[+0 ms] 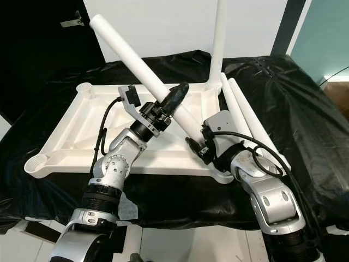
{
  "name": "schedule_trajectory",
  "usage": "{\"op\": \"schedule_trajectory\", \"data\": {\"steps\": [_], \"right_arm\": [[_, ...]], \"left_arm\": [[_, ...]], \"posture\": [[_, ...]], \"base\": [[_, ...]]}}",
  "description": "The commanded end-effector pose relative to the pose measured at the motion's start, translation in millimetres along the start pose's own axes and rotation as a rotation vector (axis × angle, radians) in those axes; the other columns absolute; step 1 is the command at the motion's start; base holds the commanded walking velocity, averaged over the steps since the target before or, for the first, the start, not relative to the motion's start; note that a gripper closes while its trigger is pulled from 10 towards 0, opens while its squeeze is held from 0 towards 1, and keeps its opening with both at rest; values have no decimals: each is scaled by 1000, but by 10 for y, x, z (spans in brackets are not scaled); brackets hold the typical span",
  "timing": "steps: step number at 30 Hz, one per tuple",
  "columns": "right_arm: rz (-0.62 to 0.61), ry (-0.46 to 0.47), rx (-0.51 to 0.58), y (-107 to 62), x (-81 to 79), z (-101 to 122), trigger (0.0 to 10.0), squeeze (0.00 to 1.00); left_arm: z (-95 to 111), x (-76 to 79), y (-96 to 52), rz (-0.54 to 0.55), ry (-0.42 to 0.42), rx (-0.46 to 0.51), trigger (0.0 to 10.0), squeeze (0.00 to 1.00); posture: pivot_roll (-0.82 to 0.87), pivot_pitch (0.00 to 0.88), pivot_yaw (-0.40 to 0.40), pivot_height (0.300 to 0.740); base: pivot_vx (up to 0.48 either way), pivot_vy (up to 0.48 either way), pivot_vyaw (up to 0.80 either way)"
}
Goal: Building children table
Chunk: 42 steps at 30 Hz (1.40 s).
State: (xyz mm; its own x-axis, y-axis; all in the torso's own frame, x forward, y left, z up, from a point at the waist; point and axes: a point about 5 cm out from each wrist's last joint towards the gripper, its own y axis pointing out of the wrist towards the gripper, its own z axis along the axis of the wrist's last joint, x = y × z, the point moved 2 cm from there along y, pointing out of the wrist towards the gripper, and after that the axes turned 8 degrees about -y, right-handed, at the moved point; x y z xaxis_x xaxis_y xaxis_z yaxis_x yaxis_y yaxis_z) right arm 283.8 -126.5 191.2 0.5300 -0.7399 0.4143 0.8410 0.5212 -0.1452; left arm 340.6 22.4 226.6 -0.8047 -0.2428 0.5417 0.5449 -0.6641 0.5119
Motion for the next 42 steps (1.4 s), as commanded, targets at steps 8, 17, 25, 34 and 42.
{"op": "schedule_trajectory", "data": {"steps": [8, 17, 25, 34, 42], "right_arm": [[2, 90, -24, 62, -201, -77, 0, 0], [-123, 117, 42, 52, -113, 22, 0, 0], [-242, 112, 120, 23, 0, 131, 0, 0], [-202, -231, 50, 62, -123, 89, 0, 0], [-160, -281, 47, 83, -208, 104, 0, 0]], "left_arm": [[-15, 1, -36, -26, -9, -15, 10000, 1000], [71, 287, -31, -241, -165, -12, 10000, 0], [81, 376, -99, -323, -213, -48, 10000, 0], [112, 356, -65, -276, -173, -28, 10000, 0], [-34, 350, -46, -224, -8, -107, 10000, 0]], "posture": [[-187, 27, 72, 740], [-200, 30, 77, 740], [-195, 34, 76, 740], [-196, 34, 71, 740], [-199, 34, 70, 740]], "base": [[0, 0, 0], [0, 0, 0], [0, 0, 0], [0, 0, 0], [0, 0, 0]]}}
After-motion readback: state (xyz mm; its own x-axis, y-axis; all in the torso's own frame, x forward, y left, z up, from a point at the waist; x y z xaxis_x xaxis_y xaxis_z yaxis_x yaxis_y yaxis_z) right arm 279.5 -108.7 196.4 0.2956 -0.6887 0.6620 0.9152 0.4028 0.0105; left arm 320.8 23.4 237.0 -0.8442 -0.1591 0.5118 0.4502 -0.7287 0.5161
